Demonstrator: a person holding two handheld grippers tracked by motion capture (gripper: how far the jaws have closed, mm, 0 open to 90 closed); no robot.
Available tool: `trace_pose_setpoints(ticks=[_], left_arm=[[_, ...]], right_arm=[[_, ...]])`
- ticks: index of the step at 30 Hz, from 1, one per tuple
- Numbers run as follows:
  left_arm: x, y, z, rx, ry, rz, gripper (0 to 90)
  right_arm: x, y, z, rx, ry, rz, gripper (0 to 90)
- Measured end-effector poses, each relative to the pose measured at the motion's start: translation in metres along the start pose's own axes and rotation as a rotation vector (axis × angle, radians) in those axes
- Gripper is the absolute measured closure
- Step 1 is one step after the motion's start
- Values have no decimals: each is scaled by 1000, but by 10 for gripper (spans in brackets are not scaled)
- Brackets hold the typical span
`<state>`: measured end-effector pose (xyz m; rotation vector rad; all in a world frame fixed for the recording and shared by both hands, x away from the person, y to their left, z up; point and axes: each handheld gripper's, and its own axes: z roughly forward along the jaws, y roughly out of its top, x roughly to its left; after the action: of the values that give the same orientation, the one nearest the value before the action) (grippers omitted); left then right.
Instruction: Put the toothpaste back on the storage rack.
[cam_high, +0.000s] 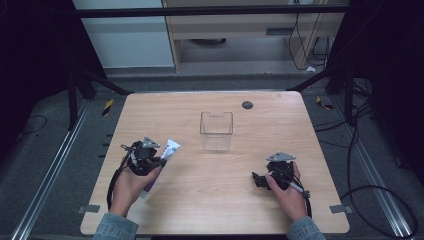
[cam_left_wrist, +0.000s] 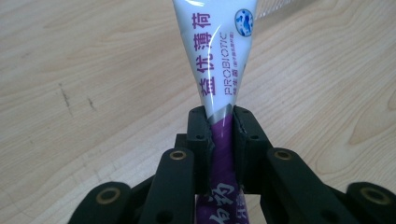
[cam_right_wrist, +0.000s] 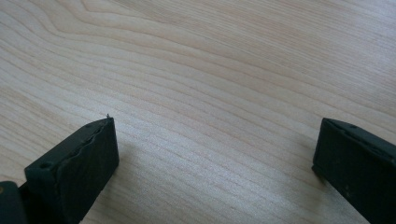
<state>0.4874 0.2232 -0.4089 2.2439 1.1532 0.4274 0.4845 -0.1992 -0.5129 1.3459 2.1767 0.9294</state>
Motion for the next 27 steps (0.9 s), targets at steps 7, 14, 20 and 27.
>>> trace_pose_setpoints(ticks=[7,14,20,27], left_arm=[[3,9,-8,-26,13,-6,784],[2,18,-9,-31,26,30,786],[1,33,-16,-46,39,36,788],[-4,53,-22,-87,47,57,796]], right_arm=[[0,0,0,0,0,-1,4],[0,0,0,0,1,0,4],[0,0,0,0,1,-1,4],[-1,0,0,-1,-1,-9,4]])
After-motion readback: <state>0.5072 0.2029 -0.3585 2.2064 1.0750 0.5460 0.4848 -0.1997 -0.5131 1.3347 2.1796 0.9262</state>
